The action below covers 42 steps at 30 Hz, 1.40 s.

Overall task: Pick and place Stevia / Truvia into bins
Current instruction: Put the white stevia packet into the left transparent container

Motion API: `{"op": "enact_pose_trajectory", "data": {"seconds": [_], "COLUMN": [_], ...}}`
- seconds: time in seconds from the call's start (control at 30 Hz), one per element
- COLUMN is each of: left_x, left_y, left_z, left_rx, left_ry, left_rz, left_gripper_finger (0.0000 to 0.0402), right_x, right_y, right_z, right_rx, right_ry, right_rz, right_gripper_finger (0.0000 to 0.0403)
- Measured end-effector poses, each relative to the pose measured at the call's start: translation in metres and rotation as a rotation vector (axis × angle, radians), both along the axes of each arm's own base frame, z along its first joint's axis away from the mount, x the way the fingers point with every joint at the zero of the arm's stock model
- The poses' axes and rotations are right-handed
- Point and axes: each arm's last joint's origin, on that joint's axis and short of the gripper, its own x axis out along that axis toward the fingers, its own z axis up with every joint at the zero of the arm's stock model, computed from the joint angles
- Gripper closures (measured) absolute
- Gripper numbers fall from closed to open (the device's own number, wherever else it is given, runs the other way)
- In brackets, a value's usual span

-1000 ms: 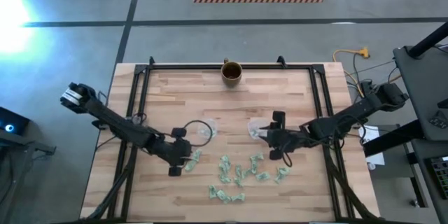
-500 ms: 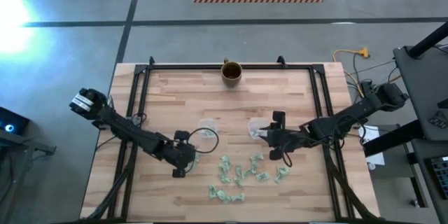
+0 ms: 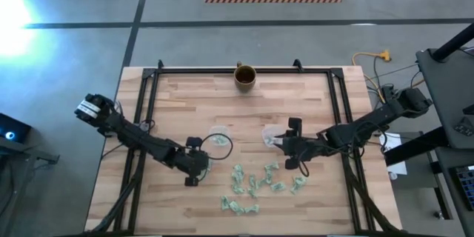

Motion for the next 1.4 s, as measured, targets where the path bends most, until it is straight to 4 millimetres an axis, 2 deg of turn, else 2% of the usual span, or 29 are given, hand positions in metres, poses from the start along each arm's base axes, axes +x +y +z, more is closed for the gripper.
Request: {"op": "enact_pose_trajectory", "data": {"seconds": [1.1,1.4], "left_x": [-0.003,0.006], "left_y": [0.003,-0.001], "left_z": [-0.007,-0.022], "left_rx": [-0.01,-0.001], "left_ry": [-0.004,0.021], "left_rz": [0.011,0.012], "left_gripper_finger": [0.0285,0.0286], "right_x": [0.0,0.0], "right_y": [0.0,0.0], "right_z": [0.0,0.0], "right_rx": [0.01,0.009], "right_ry": [-0.003,-0.003], "right_rz": [-0.008,-0.008], "right_gripper_finger": [0.0308,0.0319]}}
